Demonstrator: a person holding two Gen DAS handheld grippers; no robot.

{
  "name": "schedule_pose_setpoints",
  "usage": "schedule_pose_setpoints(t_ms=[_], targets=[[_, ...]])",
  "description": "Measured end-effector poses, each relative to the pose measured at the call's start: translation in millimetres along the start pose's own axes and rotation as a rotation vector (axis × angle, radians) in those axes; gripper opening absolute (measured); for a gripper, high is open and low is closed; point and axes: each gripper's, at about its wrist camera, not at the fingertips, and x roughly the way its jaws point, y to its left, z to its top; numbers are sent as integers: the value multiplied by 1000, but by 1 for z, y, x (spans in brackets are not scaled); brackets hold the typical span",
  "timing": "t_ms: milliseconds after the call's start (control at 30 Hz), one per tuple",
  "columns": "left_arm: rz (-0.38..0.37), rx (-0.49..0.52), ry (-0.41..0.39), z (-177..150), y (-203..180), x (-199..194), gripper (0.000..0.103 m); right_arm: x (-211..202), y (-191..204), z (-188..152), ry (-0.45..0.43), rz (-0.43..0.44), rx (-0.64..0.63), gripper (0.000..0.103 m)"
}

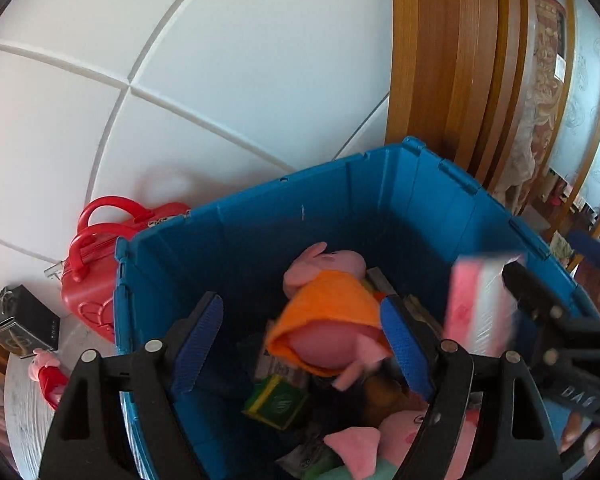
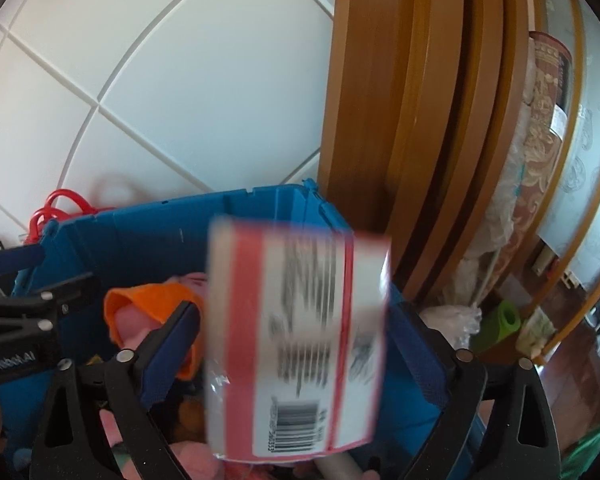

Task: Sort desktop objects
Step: 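Release the pig and pack into the crate by opening both grippers, then move both grippers back toward the red-dress pig plush on the bed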

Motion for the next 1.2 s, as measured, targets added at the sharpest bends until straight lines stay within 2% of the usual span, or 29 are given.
schedule_pose_setpoints(t_ms=[200, 367, 600, 767, 967, 1200], targets=[[-5, 22, 14, 2, 17, -5, 81, -2, -1, 1, -6, -16, -1, 103], [-13, 27, 19, -13, 24, -16, 81, -1, 6, -4, 55, -56, -38, 103], [-14, 30, -46, -34, 38, -62, 81, -30, 20, -15, 101, -70, -76, 103], [-27, 3, -132, -54, 60, -113, 81, -78, 40, -20, 79, -92, -123, 103], [-32, -48, -223, -87, 103, -167, 81, -151, 86, -30, -2, -63, -191, 103], [14, -96, -307, -138, 182, -217, 81, -228, 166, -42, -64, 74, -234, 103]])
